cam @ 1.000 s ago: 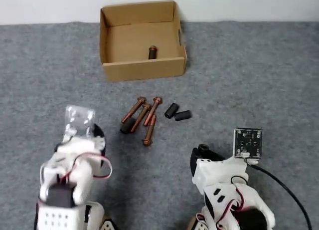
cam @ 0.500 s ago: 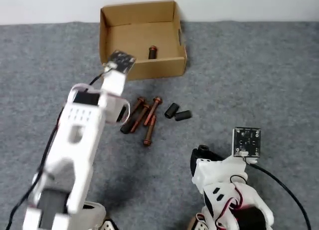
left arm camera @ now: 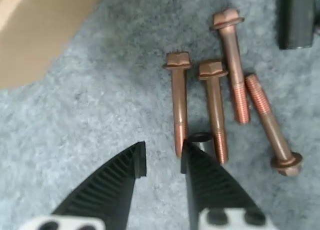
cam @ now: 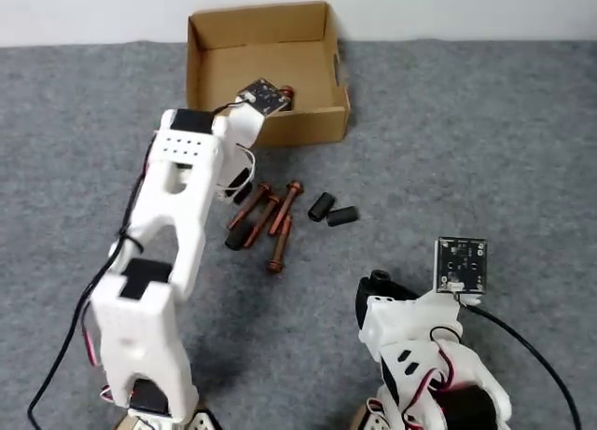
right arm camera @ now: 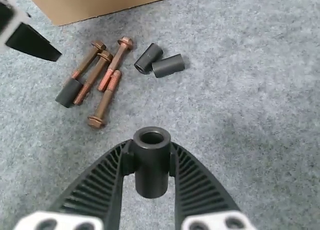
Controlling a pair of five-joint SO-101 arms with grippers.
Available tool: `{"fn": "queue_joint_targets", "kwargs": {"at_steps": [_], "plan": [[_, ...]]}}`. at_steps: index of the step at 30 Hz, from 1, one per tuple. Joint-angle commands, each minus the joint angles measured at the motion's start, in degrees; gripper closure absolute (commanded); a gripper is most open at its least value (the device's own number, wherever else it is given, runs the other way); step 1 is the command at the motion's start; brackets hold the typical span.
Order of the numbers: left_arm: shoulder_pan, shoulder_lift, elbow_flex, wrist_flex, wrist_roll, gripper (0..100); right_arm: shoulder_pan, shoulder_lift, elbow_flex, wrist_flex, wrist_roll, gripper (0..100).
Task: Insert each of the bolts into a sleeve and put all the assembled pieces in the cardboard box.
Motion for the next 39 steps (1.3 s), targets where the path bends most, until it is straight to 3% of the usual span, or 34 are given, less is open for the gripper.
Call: {"fn": "queue_joint_targets", "kwargs": {"at_steps": [1,9,24,27,34,39], "plan": [[0.79,5.01,-9.98,3.6,-0.97,87,0.48,0.22,-0.44,-1.54,0.53,99.1],[4.31,18.55,-28.7,11.08,-0.97,87,0.48,0.22,-0.35,-1.54,0.44,99.1],[3.6,36.22,-48.48,12.04,-0.79,89,0.48,0.22,-0.18,-1.63,0.44,99.1],[4.22,36.48,-49.89,13.8,-0.88,100,0.48,0.22,-0.18,-1.63,0.44,99.1],[4.22,31.12,-47.78,15.47,0.53,100,0.48,0.22,-0.18,-1.63,0.44,99.1],[5.1,16.88,-36.0,15.47,4.04,100,0.48,0.22,-0.09,-1.63,0.44,99.1]]}}
